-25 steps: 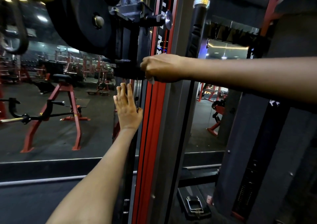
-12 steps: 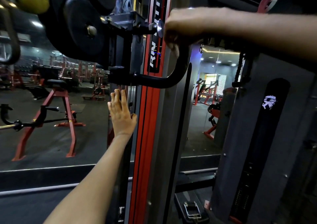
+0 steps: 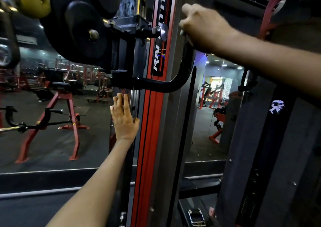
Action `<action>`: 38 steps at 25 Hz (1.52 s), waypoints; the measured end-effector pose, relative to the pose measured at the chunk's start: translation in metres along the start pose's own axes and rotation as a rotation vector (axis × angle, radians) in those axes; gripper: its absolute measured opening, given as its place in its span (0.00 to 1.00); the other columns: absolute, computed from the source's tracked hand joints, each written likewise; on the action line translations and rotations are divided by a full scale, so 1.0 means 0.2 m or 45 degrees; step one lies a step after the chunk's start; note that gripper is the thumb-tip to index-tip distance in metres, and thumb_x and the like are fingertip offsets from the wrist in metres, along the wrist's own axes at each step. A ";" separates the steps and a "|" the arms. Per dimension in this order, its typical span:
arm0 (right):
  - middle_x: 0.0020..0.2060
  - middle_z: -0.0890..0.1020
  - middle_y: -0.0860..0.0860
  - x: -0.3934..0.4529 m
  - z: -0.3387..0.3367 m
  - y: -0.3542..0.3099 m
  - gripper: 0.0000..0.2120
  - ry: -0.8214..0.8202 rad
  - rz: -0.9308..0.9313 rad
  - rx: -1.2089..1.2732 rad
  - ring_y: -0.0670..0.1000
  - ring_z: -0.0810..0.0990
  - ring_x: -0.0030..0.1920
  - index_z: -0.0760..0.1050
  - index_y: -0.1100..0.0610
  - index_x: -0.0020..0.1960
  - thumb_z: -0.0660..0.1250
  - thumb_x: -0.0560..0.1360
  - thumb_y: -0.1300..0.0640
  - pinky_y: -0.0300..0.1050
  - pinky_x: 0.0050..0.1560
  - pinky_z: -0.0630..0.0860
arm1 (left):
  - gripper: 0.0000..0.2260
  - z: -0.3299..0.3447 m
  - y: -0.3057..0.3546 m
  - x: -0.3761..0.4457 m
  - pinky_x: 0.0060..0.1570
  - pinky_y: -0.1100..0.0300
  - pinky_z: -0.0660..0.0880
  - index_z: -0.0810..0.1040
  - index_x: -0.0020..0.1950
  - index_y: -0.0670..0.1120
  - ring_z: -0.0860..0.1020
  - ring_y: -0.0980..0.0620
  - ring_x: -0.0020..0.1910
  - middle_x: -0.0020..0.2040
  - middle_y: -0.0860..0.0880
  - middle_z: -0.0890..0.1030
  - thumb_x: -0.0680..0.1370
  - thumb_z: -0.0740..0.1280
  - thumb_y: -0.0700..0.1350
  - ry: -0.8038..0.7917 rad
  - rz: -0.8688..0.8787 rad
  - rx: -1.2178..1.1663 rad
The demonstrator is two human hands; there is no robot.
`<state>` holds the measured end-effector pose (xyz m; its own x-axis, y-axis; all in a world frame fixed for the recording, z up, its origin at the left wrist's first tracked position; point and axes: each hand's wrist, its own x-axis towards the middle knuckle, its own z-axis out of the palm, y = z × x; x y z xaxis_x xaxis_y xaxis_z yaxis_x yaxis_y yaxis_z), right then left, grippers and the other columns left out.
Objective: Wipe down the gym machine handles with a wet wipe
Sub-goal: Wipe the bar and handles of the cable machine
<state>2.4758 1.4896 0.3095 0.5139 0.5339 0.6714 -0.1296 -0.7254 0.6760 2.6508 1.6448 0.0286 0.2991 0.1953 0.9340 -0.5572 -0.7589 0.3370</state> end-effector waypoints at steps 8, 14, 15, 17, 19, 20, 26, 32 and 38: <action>0.55 0.71 0.64 -0.20 0.05 -0.39 0.12 -0.247 -0.065 0.121 0.64 0.72 0.56 0.71 0.71 0.58 0.56 0.75 0.72 0.52 0.41 0.70 | 0.46 -0.02 0.01 0.00 0.71 0.40 0.50 0.48 0.76 0.46 0.52 0.38 0.74 0.75 0.37 0.55 0.66 0.74 0.34 -0.037 -0.004 0.020; 0.56 0.70 0.65 -0.05 -0.05 -0.16 0.12 0.019 0.082 0.092 0.64 0.71 0.55 0.70 0.72 0.58 0.55 0.76 0.73 0.50 0.44 0.72 | 0.46 0.00 0.00 0.00 0.71 0.40 0.52 0.49 0.76 0.45 0.51 0.39 0.74 0.75 0.37 0.55 0.66 0.74 0.34 -0.006 0.012 0.020; 0.56 0.70 0.65 -0.04 -0.04 -0.14 0.13 0.022 0.081 0.070 0.64 0.70 0.55 0.70 0.71 0.59 0.55 0.76 0.73 0.51 0.43 0.72 | 0.46 0.00 0.00 0.00 0.71 0.39 0.52 0.49 0.76 0.45 0.52 0.39 0.74 0.75 0.37 0.55 0.66 0.74 0.34 -0.005 0.014 0.021; 0.56 0.69 0.65 -0.07 0.00 -0.16 0.14 -0.025 0.060 0.070 0.64 0.70 0.55 0.70 0.71 0.60 0.53 0.76 0.73 0.51 0.43 0.73 | 0.47 0.00 -0.01 -0.01 0.71 0.39 0.52 0.49 0.76 0.45 0.52 0.38 0.74 0.75 0.37 0.55 0.66 0.75 0.34 -0.007 0.014 0.023; 0.56 0.69 0.64 -0.11 0.04 -0.21 0.14 -0.064 0.062 0.092 0.62 0.71 0.55 0.70 0.71 0.59 0.53 0.77 0.73 0.50 0.44 0.74 | 0.47 0.00 -0.01 -0.01 0.71 0.40 0.52 0.48 0.76 0.46 0.52 0.38 0.74 0.75 0.37 0.55 0.66 0.75 0.34 -0.004 0.015 0.019; 0.56 0.69 0.63 -0.13 0.05 -0.25 0.14 -0.078 0.065 0.112 0.62 0.71 0.55 0.70 0.70 0.59 0.53 0.77 0.72 0.49 0.44 0.74 | 0.48 0.00 -0.01 -0.01 0.71 0.39 0.52 0.48 0.76 0.46 0.52 0.38 0.74 0.75 0.37 0.55 0.66 0.75 0.34 -0.007 0.013 0.017; 0.56 0.71 0.61 -0.18 0.11 -0.52 0.15 -0.224 0.214 0.159 0.60 0.73 0.55 0.72 0.67 0.60 0.56 0.76 0.72 0.45 0.41 0.70 | 0.47 0.00 0.00 -0.01 0.71 0.39 0.52 0.48 0.76 0.46 0.52 0.39 0.74 0.75 0.37 0.56 0.65 0.74 0.34 0.007 0.024 0.009; 0.53 0.75 0.59 -0.12 0.15 -0.69 0.14 -0.274 0.344 0.145 0.56 0.75 0.52 0.75 0.64 0.56 0.56 0.75 0.73 0.42 0.41 0.68 | 0.46 0.00 -0.01 0.00 0.71 0.38 0.52 0.50 0.76 0.45 0.51 0.39 0.74 0.75 0.36 0.56 0.65 0.73 0.33 0.025 0.028 -0.010; 0.50 0.77 0.57 -0.02 0.16 -0.71 0.10 -0.212 0.512 0.705 0.57 0.78 0.51 0.74 0.61 0.44 0.58 0.75 0.72 0.42 0.41 0.71 | 0.46 -0.01 0.00 -0.01 0.71 0.39 0.52 0.49 0.75 0.46 0.52 0.39 0.74 0.75 0.36 0.56 0.65 0.72 0.33 0.008 0.035 -0.001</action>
<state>2.5187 1.5770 0.2021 0.6456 0.1361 0.7514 0.0911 -0.9907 0.1012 2.6487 1.6458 0.0272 0.2790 0.1780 0.9437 -0.5658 -0.7635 0.3113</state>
